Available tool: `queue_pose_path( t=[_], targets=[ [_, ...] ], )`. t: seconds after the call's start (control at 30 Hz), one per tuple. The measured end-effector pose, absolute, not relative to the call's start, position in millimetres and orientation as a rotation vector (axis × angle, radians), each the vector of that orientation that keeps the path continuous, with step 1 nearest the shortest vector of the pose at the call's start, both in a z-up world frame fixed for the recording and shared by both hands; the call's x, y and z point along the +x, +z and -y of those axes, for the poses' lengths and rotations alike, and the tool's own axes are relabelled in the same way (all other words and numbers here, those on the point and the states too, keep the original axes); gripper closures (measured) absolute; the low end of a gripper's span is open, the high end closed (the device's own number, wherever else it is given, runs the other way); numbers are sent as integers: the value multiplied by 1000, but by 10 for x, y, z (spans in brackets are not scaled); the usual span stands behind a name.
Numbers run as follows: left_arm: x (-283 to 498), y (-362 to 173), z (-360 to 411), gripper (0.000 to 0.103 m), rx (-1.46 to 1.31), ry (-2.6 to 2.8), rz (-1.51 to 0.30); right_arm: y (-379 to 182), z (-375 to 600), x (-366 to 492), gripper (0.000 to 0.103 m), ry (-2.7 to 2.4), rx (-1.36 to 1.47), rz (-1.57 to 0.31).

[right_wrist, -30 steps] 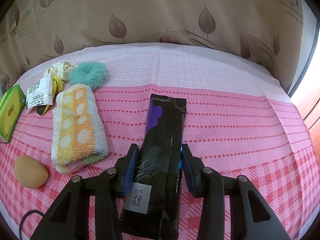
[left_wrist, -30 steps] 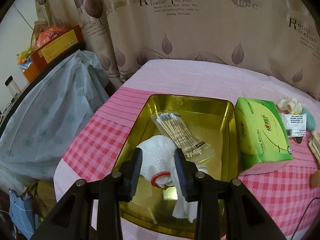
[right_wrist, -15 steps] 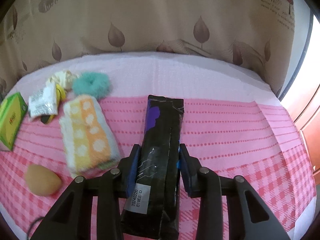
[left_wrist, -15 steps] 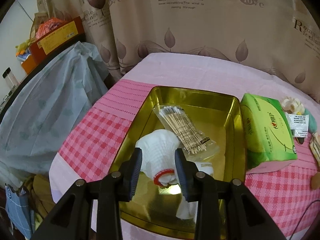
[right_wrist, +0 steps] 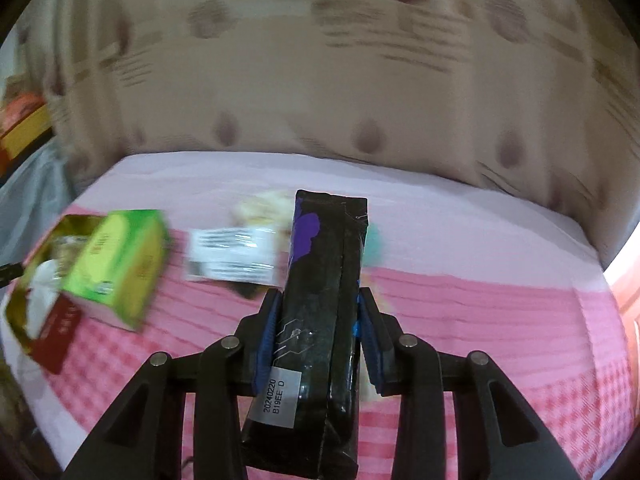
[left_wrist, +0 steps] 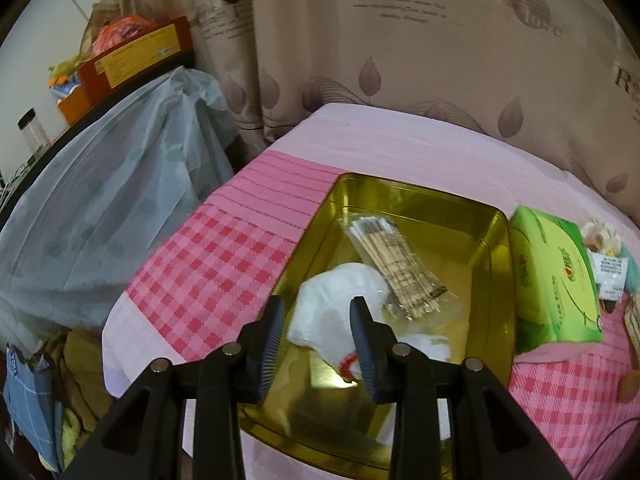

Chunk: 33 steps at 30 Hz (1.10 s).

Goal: Organize soft objects
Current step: 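Carry the black packet into the gold tin with the right gripper and release it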

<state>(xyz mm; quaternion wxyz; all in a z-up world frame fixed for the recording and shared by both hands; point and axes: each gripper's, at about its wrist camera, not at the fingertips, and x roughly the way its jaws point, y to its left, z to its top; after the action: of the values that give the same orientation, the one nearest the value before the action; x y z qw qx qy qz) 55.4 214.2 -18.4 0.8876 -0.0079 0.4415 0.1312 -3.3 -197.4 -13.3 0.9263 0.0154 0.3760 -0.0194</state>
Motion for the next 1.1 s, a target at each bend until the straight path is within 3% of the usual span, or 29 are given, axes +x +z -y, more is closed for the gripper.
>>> queue_pose_path(
  t=[0.6,1.1],
  targets=[
    [535,-189,-2847,68,-196,489,-927,-118,-524,540,69,422,-147,-792],
    [532,-232,-2981,68,-263,513,-935,-511,-1246,895,69,474,-147,-894]
  ],
)
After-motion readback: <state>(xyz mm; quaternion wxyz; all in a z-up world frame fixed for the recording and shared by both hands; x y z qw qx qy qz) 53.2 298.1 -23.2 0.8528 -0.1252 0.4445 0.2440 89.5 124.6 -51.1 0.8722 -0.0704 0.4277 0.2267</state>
